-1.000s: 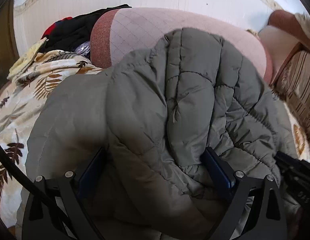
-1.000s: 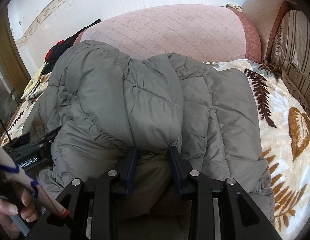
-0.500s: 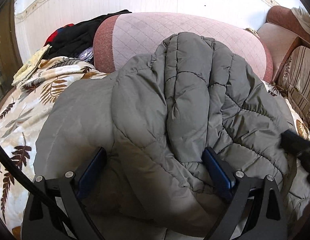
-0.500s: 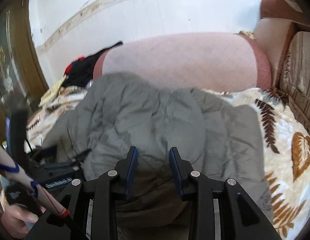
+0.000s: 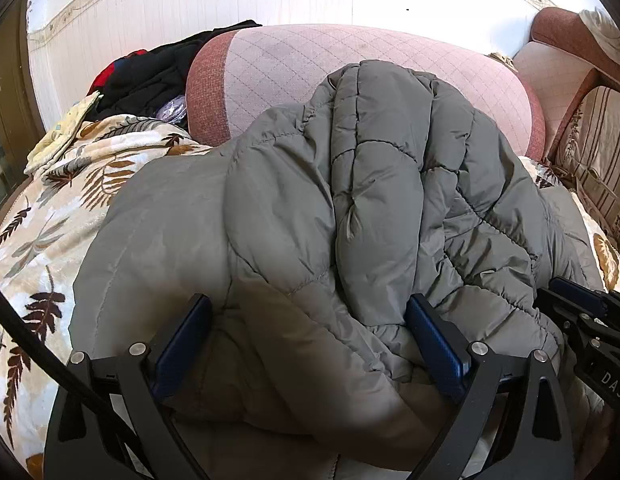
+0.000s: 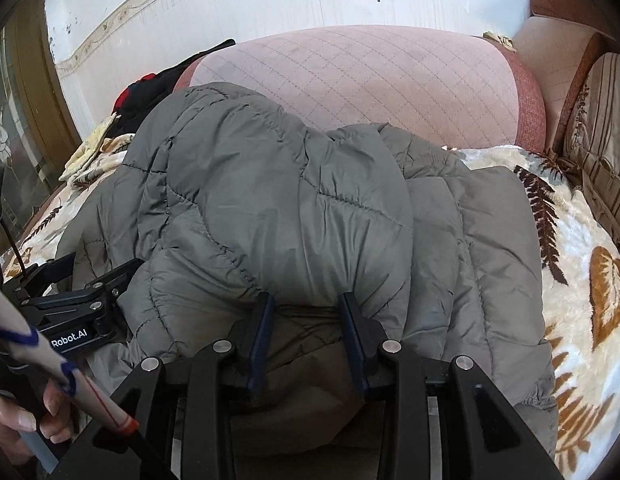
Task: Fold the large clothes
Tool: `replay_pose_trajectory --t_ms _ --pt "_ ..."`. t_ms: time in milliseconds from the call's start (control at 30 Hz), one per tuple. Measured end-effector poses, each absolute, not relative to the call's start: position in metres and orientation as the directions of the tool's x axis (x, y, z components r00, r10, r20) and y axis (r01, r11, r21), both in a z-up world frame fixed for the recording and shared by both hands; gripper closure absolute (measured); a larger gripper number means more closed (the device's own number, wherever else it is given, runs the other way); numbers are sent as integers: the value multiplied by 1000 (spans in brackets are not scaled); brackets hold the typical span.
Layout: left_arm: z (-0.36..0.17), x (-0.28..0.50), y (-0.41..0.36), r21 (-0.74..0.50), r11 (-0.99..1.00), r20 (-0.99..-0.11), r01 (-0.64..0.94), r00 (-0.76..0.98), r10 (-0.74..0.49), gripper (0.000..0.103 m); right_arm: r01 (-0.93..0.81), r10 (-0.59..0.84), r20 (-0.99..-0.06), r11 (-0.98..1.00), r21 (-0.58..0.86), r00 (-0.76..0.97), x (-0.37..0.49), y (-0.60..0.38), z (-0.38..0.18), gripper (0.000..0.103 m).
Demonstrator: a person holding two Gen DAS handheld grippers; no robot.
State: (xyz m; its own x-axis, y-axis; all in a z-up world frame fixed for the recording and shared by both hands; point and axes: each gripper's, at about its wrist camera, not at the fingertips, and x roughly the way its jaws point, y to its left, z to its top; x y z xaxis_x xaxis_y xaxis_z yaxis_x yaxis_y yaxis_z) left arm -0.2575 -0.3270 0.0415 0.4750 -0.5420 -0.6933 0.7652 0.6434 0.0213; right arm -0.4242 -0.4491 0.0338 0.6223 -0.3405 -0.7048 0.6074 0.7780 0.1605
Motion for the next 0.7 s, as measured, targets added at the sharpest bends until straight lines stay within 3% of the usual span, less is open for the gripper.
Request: replay_pose_trajectory --t_ms 400,700 --pt "45 -254 -322 5 648 -689 761 472 -549 6 559 -361 -608 812 167 707 -438 -433 64 65" --pt "44 -254 -322 14 646 -689 763 476 -547 6 571 -316 -699 805 160 642 -425 -438 40 64"
